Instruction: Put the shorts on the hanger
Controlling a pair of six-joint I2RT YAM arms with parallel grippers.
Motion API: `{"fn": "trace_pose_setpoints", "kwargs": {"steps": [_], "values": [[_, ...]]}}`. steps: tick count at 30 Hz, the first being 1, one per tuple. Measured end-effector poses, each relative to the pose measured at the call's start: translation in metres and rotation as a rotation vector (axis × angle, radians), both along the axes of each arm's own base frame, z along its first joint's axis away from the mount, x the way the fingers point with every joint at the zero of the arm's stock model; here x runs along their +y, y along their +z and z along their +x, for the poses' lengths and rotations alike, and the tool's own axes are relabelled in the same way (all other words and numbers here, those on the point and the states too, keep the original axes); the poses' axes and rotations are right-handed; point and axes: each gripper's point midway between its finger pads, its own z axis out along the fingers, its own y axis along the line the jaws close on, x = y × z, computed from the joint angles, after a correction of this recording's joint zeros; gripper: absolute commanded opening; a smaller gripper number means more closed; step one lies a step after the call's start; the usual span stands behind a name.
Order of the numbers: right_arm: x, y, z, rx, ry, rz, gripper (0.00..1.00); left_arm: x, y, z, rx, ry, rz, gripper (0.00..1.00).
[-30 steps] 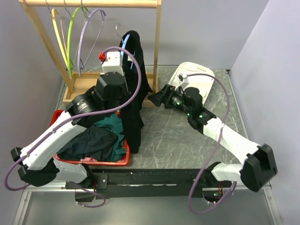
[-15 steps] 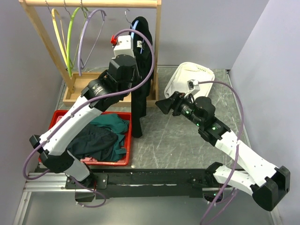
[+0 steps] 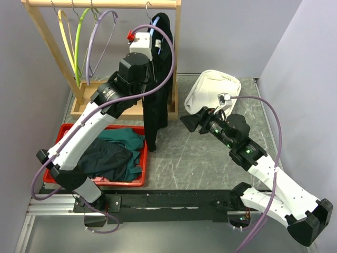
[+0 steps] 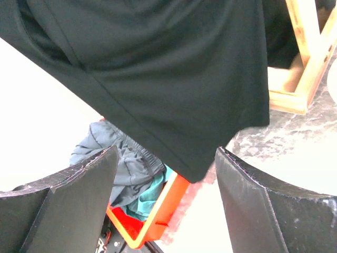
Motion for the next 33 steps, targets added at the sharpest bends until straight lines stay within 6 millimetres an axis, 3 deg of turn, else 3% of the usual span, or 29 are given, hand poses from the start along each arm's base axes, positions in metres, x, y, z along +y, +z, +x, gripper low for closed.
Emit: {"fn": "trace_pose_setpoints", "kwargs": {"steps": [11, 26, 29, 32, 33], "values": [[-0.005, -0.002, -0.006, -0.003, -0.001, -0.017, 0.81, -0.004, 0.015, 0.019, -0.044, 0.008, 0.066, 0.01], [-0.013, 0.000, -0.012, 0.000, -0.015, -0.020, 0.81, -0.022, -0.001, 0.049, -0.036, 0.014, 0.121, 0.04], [-0.014, 0.000, -0.013, 0.001, -0.016, -0.022, 0.81, -0.024, -0.003, 0.051, -0.036, 0.012, 0.130, 0.12], [-0.014, -0.002, -0.014, 0.005, -0.016, -0.025, 0.81, -0.025, -0.003, 0.051, -0.038, 0.006, 0.133, 0.26], [-0.014, -0.002, -0.014, 0.008, -0.017, -0.027, 0.81, -0.025, -0.002, 0.051, -0.040, 0.004, 0.133, 0.40]]}}
